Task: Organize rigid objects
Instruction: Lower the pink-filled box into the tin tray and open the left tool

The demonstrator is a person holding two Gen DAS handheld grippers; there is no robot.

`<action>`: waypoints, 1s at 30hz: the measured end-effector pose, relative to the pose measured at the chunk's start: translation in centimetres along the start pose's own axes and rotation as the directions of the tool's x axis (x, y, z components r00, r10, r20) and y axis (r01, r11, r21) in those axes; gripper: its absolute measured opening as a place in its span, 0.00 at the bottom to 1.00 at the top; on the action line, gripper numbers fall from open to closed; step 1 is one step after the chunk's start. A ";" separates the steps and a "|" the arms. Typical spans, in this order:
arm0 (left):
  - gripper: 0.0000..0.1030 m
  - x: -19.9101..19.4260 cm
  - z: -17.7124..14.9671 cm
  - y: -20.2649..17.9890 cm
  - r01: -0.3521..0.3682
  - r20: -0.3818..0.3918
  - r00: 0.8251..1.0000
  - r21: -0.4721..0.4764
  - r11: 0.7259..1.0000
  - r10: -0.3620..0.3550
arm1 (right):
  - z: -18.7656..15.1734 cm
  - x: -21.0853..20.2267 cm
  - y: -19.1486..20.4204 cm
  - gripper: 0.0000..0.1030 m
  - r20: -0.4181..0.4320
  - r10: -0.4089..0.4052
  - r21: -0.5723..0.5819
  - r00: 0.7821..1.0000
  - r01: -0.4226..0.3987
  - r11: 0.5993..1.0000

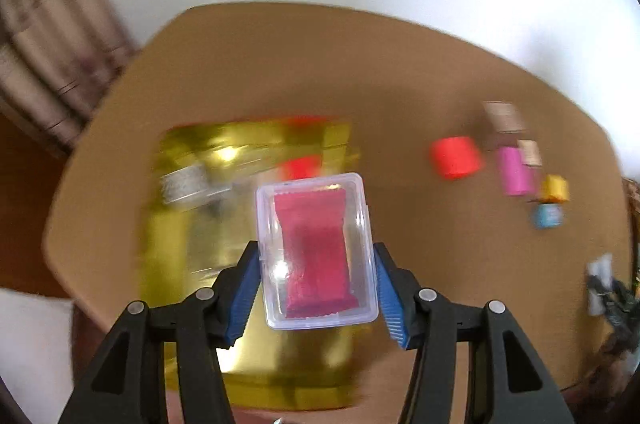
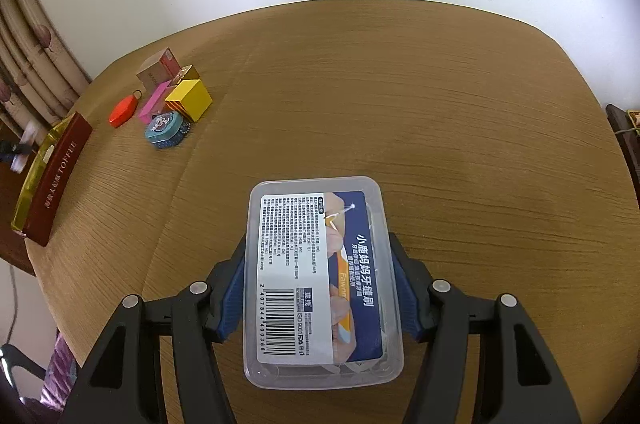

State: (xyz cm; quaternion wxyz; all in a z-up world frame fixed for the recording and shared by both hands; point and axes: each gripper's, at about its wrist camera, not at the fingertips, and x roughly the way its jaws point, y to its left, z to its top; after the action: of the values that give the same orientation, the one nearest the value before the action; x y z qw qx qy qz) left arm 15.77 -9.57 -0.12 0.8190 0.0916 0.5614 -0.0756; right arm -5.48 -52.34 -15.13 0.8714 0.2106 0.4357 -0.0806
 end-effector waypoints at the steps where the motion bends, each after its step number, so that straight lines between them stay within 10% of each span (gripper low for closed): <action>1: 0.54 0.3 -0.4 1.6 -0.040 -0.003 0.999 -0.018 0.999 0.040 | 0.0 0.0 0.0 0.57 -0.001 -0.004 -0.003 1.000 0.004 1.000; 8: 0.54 2.7 -2.2 8.1 -0.138 -0.064 0.989 -0.025 0.990 0.136 | 0.2 0.0 0.1 0.57 -0.021 -0.024 -0.001 0.999 0.024 1.000; 19: 0.55 5.5 -3.3 4.3 -0.228 -0.009 0.973 0.109 0.968 0.230 | 0.2 -0.2 0.3 0.57 -0.040 -0.040 0.012 0.998 0.041 0.999; 30: 0.64 1.0 -4.7 5.7 -0.182 0.133 0.976 0.055 0.982 0.174 | 3.9 -4.8 8.8 0.57 0.012 0.245 0.011 0.970 -0.245 0.970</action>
State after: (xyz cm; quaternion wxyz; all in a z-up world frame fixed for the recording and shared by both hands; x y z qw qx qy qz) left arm 13.19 -2.91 -2.36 0.8532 0.1638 0.4945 -0.0264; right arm -2.68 -46.39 -6.67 0.8756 0.2676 0.4013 0.0237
